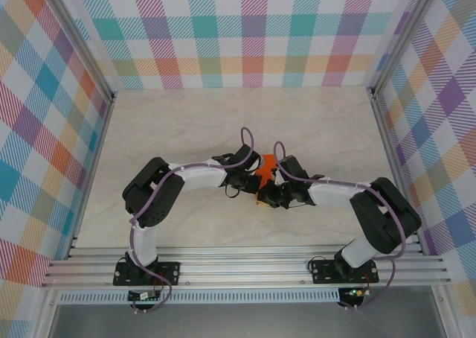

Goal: Fold a paper plane with a square sheet of paper (pick it up from the middle)
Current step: Third fold the triangle at the center of the table.

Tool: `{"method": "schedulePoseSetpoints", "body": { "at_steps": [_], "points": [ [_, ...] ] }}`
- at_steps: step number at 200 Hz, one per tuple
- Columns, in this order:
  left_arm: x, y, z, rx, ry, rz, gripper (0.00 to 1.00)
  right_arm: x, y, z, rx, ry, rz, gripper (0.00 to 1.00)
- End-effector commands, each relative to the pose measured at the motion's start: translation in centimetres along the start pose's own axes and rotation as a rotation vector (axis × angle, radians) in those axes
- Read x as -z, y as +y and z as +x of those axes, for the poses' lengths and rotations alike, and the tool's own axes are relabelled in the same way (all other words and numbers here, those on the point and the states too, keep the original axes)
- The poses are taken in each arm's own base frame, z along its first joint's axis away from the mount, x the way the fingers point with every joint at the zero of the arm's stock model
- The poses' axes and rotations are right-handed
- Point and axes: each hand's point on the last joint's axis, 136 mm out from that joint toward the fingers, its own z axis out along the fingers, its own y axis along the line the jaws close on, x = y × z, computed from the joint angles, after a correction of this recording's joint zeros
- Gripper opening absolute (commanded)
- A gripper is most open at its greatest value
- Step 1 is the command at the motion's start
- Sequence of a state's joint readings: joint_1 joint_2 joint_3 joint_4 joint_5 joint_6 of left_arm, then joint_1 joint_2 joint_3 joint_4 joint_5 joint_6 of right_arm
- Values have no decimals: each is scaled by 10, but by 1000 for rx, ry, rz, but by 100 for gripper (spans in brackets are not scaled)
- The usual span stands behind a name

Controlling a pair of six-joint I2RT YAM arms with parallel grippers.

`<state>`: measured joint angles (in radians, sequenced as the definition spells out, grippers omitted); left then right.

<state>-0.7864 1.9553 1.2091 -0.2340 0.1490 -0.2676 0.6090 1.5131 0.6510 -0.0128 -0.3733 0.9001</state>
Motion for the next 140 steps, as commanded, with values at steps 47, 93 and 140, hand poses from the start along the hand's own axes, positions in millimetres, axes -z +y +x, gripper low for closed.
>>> {"method": "schedulePoseSetpoints", "body": {
  "at_steps": [47, 93, 140],
  "points": [
    [-3, 9, 4, 4, 33, -14, 8, -18, 3, -7, -26, 18, -32, 12],
    [-3, 8, 2, 4, 31, -11, 8, -24, -18, -1, -50, 38, 55, 11],
    [-3, 8, 3, 4, 34, -9, 8, 18, -21, -33, -19, -87, 94, 13]
  ]
}}
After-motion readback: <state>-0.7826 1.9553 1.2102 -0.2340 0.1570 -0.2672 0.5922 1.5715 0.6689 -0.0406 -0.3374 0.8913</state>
